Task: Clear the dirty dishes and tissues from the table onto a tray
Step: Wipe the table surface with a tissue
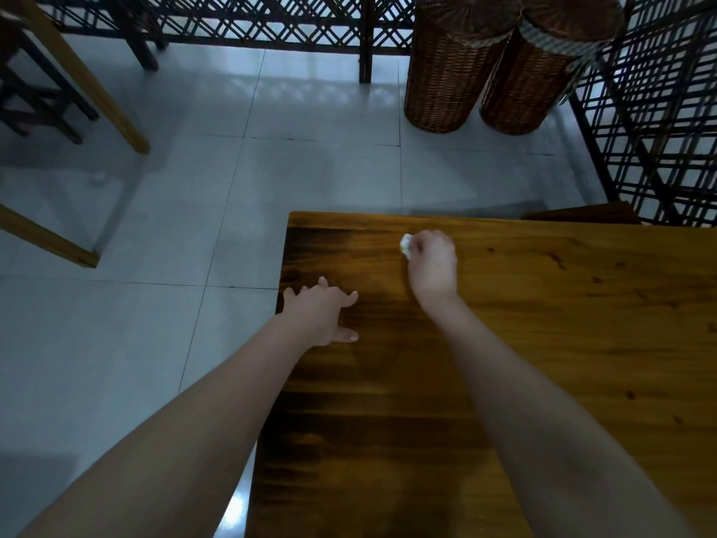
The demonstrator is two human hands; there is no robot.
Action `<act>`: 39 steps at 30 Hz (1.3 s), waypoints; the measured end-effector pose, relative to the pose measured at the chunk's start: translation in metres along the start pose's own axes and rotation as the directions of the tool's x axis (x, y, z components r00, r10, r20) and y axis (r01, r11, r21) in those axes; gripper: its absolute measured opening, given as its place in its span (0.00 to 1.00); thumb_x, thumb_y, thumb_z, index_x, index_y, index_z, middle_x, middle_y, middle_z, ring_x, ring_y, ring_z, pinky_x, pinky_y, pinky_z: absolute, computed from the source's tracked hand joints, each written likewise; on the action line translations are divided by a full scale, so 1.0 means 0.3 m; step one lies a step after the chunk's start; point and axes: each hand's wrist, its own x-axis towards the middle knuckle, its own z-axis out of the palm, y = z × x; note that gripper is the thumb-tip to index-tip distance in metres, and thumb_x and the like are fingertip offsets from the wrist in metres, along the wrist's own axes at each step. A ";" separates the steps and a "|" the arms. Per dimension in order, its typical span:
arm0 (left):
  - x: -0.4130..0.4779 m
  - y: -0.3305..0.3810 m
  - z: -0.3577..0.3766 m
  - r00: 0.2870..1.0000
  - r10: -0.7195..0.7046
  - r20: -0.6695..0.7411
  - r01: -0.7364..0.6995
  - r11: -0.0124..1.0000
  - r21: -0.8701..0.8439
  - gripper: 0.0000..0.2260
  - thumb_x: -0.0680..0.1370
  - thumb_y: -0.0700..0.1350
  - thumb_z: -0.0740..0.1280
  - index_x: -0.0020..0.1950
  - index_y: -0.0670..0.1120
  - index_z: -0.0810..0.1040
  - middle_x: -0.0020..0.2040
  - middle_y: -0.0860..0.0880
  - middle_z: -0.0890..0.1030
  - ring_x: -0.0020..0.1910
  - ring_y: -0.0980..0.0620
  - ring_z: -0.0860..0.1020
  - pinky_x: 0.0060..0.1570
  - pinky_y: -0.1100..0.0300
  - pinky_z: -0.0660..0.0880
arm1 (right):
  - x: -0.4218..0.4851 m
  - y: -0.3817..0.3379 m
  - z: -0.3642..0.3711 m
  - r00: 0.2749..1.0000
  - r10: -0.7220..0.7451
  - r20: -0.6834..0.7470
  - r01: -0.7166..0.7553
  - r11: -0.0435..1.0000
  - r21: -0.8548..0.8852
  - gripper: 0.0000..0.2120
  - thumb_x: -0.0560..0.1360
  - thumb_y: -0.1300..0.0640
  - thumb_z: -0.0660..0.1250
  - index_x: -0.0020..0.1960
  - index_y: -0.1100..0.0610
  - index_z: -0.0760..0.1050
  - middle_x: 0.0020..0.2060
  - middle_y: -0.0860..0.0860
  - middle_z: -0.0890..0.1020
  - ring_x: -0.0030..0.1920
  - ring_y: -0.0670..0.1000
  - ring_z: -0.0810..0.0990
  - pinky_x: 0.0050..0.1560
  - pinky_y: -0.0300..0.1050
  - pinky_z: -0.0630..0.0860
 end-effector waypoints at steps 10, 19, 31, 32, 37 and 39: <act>-0.006 0.010 -0.026 0.997 0.004 0.074 -0.005 1.000 0.011 0.32 0.79 0.54 0.63 0.78 0.57 0.50 0.78 0.40 0.47 0.75 0.36 0.54 0.72 0.37 0.50 | -0.035 0.000 -0.005 0.988 -0.157 -0.008 0.155 0.982 -0.108 0.05 0.74 0.69 0.64 0.46 0.62 0.78 0.44 0.56 0.79 0.47 0.55 0.75 0.50 0.45 0.71; -0.016 0.012 -0.012 0.998 -0.002 0.062 0.001 1.000 0.009 0.33 0.79 0.54 0.63 0.78 0.57 0.47 0.78 0.40 0.43 0.76 0.35 0.50 0.72 0.37 0.49 | -0.042 0.236 -0.142 0.986 0.096 -0.135 -0.107 0.992 -0.072 0.09 0.78 0.65 0.60 0.47 0.65 0.79 0.44 0.59 0.80 0.47 0.56 0.76 0.49 0.47 0.72; -0.010 -0.011 0.064 0.997 -0.007 -0.080 0.005 1.000 -0.025 0.29 0.79 0.63 0.54 0.78 0.60 0.46 0.79 0.42 0.43 0.76 0.35 0.49 0.72 0.37 0.48 | -0.465 0.111 -0.095 0.989 -0.122 0.086 0.122 0.992 0.000 0.07 0.76 0.68 0.62 0.43 0.62 0.78 0.40 0.56 0.78 0.45 0.54 0.74 0.47 0.45 0.71; -0.024 -0.010 0.080 0.994 -0.016 -0.104 0.010 0.998 -0.062 0.29 0.80 0.63 0.54 0.78 0.60 0.46 0.79 0.43 0.43 0.76 0.35 0.48 0.72 0.37 0.47 | -0.493 0.118 -0.103 0.993 -0.079 0.088 0.079 0.997 0.012 0.07 0.77 0.67 0.62 0.43 0.62 0.78 0.41 0.54 0.78 0.46 0.53 0.74 0.46 0.43 0.70; -0.152 0.027 0.196 0.973 0.076 -0.218 -0.101 0.989 -0.108 0.29 0.81 0.60 0.55 0.78 0.58 0.47 0.79 0.44 0.46 0.76 0.36 0.49 0.72 0.37 0.49 | -0.655 0.132 -0.145 0.997 0.018 0.073 -0.018 1.000 0.002 0.08 0.77 0.64 0.63 0.51 0.59 0.80 0.46 0.51 0.80 0.49 0.49 0.75 0.51 0.38 0.70; -0.208 0.040 0.231 0.971 0.113 -0.212 -0.141 0.982 -0.124 0.28 0.81 0.59 0.56 0.78 0.59 0.47 0.79 0.44 0.47 0.76 0.37 0.50 0.72 0.37 0.50 | -0.711 0.137 -0.172 0.997 0.052 0.052 -0.052 0.999 -0.002 0.08 0.77 0.64 0.64 0.53 0.59 0.80 0.47 0.51 0.80 0.50 0.50 0.76 0.52 0.38 0.71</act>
